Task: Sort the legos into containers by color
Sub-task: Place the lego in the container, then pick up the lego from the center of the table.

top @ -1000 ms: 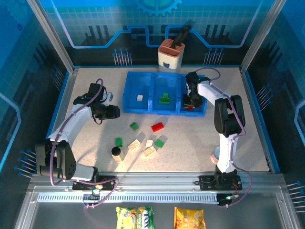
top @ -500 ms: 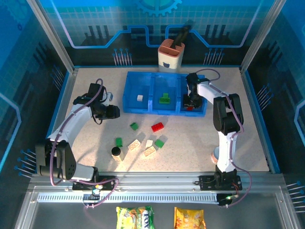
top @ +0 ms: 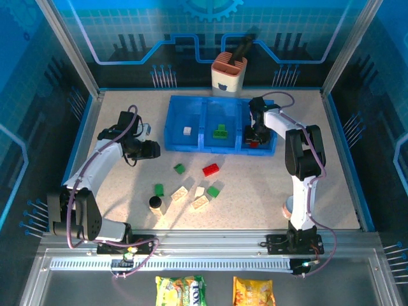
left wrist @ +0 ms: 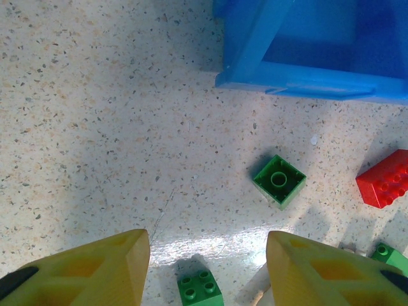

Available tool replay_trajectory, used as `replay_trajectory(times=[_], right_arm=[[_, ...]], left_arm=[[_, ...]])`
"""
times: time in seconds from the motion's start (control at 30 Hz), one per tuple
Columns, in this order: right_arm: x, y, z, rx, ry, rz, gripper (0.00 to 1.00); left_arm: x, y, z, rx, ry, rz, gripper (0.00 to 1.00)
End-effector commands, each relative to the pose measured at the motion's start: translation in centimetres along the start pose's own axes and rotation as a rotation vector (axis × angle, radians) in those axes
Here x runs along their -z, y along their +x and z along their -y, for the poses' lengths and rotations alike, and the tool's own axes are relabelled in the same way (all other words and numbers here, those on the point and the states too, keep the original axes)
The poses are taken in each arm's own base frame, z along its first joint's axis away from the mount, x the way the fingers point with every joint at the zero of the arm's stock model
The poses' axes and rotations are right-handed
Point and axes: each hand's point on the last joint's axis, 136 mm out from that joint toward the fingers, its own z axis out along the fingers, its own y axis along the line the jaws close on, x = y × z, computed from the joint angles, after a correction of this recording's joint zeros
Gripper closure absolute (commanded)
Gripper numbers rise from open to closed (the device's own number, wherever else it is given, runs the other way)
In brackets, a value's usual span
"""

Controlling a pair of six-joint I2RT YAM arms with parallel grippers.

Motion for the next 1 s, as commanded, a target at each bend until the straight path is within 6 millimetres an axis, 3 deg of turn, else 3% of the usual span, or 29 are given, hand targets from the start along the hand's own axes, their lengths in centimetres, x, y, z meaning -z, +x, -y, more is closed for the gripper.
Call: replay_trajectory(times=[0.0,0.53,0.73,0.97], right_arm=[[2.7,-0.8,-0.1,-0.009,-0.012,0.039,0.49],[9.0,-0.1,-1.1,0.033,0.037,0.101,0.48],[11.0,1.6,-2.2,0.052,0.044,0.117,0.48],[12.2,5.1,-4.4,0.076,0.016,0.116,0.48]], left_arm=[[0.5,0.2,0.1,-0.005,0.018,0.017,0.48],[0.9,0.1,0.2,-0.006,0.025,0.032,0.48],[0.9,0.1,0.3,-0.007,0.028,0.031,0.48],[0.9,0.0,0.3,-0.008,0.028,0.033,0.48]])
